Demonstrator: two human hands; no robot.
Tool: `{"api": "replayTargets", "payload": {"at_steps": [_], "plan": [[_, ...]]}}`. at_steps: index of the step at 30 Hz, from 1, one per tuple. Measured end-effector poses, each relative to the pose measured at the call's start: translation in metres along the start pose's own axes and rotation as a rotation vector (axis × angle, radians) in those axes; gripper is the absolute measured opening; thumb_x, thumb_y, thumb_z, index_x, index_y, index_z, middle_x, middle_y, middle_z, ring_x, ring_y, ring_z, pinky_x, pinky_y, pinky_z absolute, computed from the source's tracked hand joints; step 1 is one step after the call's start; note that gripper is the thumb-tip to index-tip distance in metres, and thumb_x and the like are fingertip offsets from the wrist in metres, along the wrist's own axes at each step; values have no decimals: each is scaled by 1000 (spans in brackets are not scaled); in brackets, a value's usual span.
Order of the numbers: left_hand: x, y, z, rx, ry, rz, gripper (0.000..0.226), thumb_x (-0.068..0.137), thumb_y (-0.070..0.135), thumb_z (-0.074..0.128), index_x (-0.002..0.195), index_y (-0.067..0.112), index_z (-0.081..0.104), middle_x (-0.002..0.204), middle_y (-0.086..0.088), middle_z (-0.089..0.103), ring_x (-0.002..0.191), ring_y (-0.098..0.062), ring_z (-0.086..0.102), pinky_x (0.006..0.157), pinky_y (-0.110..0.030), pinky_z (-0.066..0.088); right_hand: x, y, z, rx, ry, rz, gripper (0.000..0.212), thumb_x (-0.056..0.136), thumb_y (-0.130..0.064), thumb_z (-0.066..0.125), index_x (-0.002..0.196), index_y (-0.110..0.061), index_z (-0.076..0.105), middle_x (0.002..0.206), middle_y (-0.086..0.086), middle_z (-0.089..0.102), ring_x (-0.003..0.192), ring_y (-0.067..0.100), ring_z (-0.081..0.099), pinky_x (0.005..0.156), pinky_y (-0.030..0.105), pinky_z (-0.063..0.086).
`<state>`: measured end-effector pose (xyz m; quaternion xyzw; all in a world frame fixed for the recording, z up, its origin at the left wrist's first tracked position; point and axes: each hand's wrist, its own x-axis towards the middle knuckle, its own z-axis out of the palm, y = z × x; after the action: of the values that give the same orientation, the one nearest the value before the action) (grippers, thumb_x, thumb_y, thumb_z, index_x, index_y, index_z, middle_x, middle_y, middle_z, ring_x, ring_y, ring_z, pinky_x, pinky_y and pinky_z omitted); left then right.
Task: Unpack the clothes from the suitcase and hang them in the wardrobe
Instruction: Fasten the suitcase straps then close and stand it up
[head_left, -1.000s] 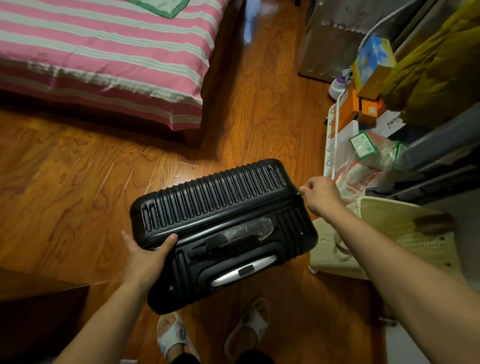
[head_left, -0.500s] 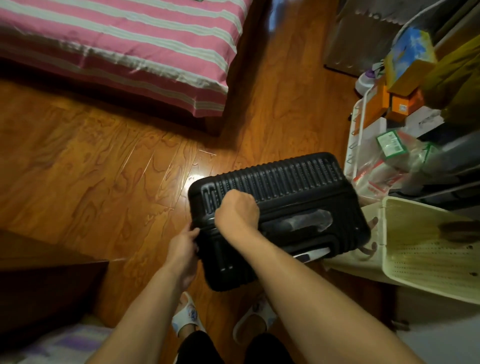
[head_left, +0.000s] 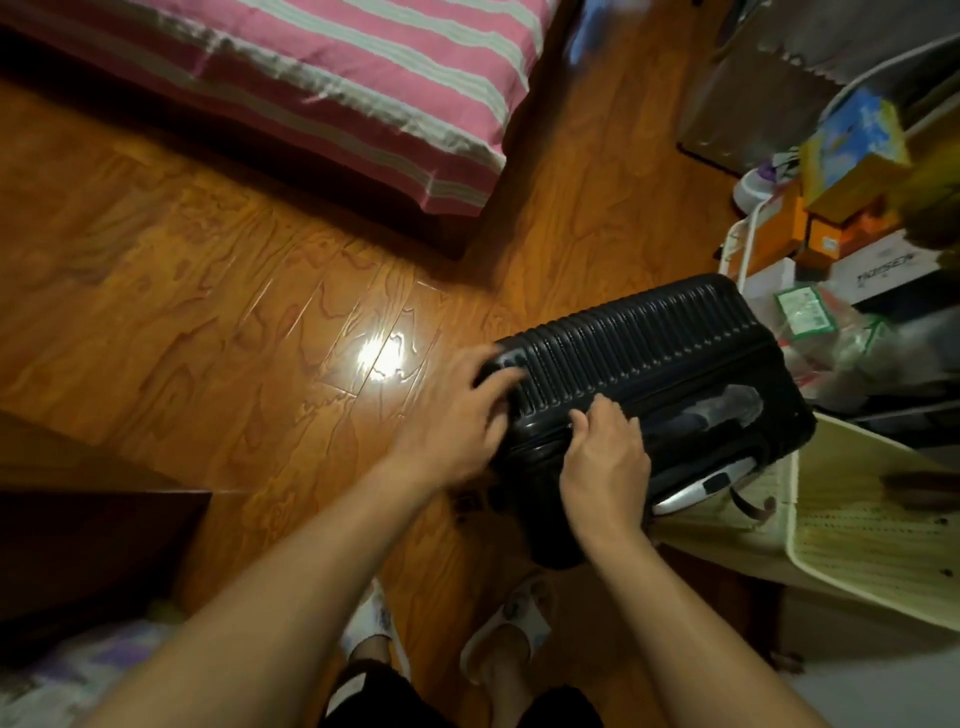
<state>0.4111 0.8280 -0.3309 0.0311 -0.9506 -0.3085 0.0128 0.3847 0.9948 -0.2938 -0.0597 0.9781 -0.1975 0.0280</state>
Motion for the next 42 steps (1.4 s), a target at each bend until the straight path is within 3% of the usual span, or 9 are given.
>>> {"api": "replayTargets", "payload": {"at_steps": [2,5,10,17,22,30,34,37,42], "plan": [[47,-6,-13,196,-238,366,53,103,48,41,155,42,29,167,0,15,154,-23,9,125,-41,11,2,11,3,37,-55,87,38,105,-28,44,135,-8,57,139,11,58,140,32,41,114,46,31],[84,-29,-6,323,-454,480,56,104,62,24,157,48,14,169,6,-5,155,-26,-5,125,-40,-3,16,28,15,154,-11,79,40,104,-33,43,137,-18,59,143,6,56,141,26,43,113,42,35],[92,-44,12,330,-330,371,68,93,78,12,155,50,11,168,11,-2,144,-39,22,116,-54,32,60,44,28,172,88,-106,41,98,-37,41,120,-16,69,125,4,68,120,30,60,103,42,46],[80,-25,15,411,-189,139,72,94,77,17,157,46,0,167,1,-3,133,-37,31,111,-49,38,127,55,4,105,96,-444,16,93,-16,66,104,-10,75,104,9,74,99,25,69,91,39,54],[82,-13,33,622,-7,8,80,96,75,6,161,28,7,166,-13,12,154,-36,1,124,-56,1,88,80,21,-5,188,-758,13,97,-16,64,94,-6,71,102,6,70,98,23,62,81,33,52],[88,-17,46,615,149,30,85,96,75,17,160,19,16,167,-11,17,155,-29,7,124,-48,12,95,139,97,19,74,-592,8,95,-21,65,100,-14,66,91,0,57,71,20,59,53,29,43],[92,-37,54,600,343,152,78,92,75,33,153,26,38,158,-12,36,149,-32,25,116,-51,24,97,138,135,529,140,-221,11,95,-21,65,102,-24,74,92,-14,71,84,-1,64,69,11,49],[89,-62,68,494,498,345,77,87,70,51,146,20,50,153,-14,42,147,-34,31,117,-52,26,93,130,162,1011,119,-24,13,94,-18,67,95,-28,74,87,-12,73,84,1,69,68,16,54],[95,-91,79,356,642,526,74,81,65,65,139,21,57,148,-6,48,147,-35,30,115,-62,26,96,134,184,1055,239,-239,14,93,-12,67,89,-24,73,82,-9,72,75,7,70,65,20,55]]}}
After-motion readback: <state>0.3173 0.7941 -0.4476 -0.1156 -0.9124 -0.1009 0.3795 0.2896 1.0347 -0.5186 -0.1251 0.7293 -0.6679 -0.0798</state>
